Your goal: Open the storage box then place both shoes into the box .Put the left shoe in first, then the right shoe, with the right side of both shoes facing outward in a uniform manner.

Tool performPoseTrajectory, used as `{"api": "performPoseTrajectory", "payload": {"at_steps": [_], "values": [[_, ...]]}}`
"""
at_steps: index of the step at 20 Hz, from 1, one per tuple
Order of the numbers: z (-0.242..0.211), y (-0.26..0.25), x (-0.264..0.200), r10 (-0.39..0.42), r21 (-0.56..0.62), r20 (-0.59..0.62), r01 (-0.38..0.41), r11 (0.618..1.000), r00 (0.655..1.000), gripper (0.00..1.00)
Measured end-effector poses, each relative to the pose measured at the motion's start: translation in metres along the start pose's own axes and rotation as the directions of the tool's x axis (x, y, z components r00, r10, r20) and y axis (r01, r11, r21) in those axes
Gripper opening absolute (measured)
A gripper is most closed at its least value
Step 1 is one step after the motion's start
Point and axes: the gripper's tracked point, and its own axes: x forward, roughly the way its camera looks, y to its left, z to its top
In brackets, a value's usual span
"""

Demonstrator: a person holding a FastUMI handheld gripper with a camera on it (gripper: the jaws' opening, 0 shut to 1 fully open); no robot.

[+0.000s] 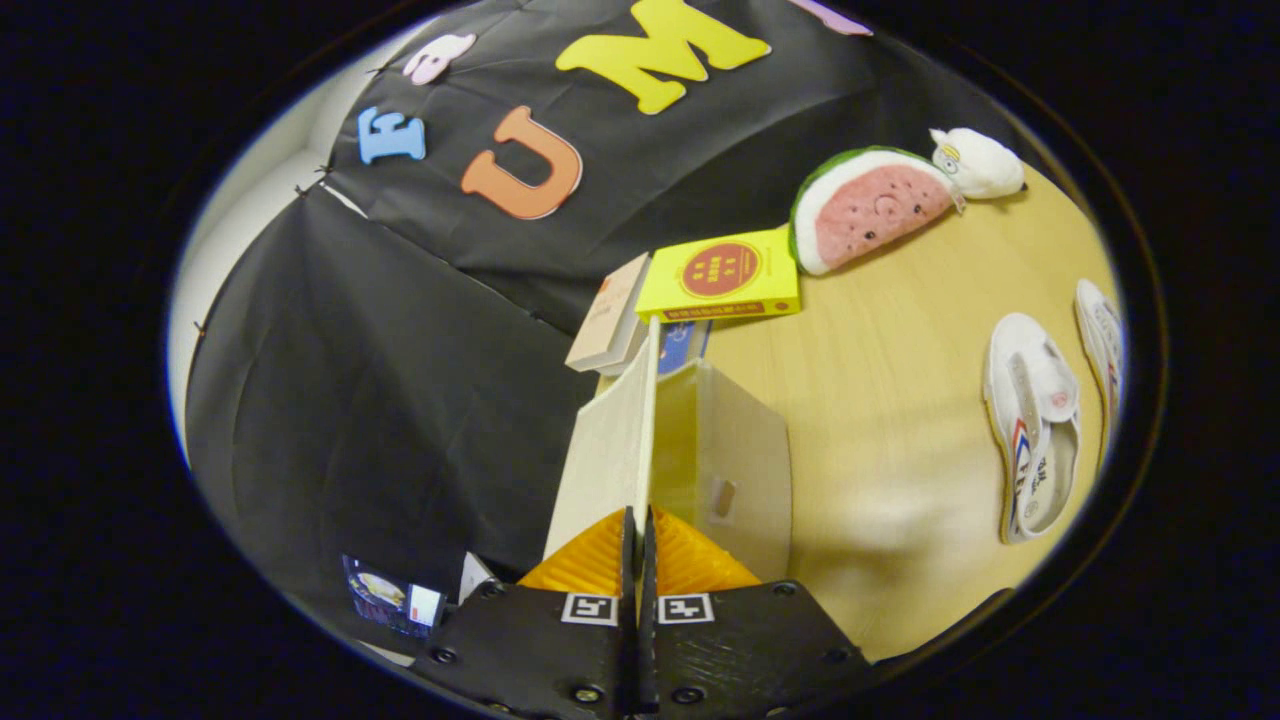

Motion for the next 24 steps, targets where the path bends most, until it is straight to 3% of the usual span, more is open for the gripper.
{"api": "performPoseTrajectory", "payload": {"at_steps": [7, 16, 21, 22, 24], "values": [[0.017, 0.107, -0.002, 0.065, -0.179, 0.003, -0.063, 0.982, 0.998, 0.00], [-0.020, 0.209, 0.045, 0.082, -0.352, -0.019, -0.084, 0.932, 0.996, 0.00], [-0.040, 0.245, 0.074, 0.079, -0.456, -0.043, -0.090, 0.886, 0.996, 0.15], [-0.044, 0.252, 0.074, 0.083, -0.474, -0.040, -0.092, 0.876, 0.996, 0.21], [-0.052, 0.269, 0.079, 0.110, -0.497, -0.027, -0.109, 0.861, 0.994, 0.42]]}}
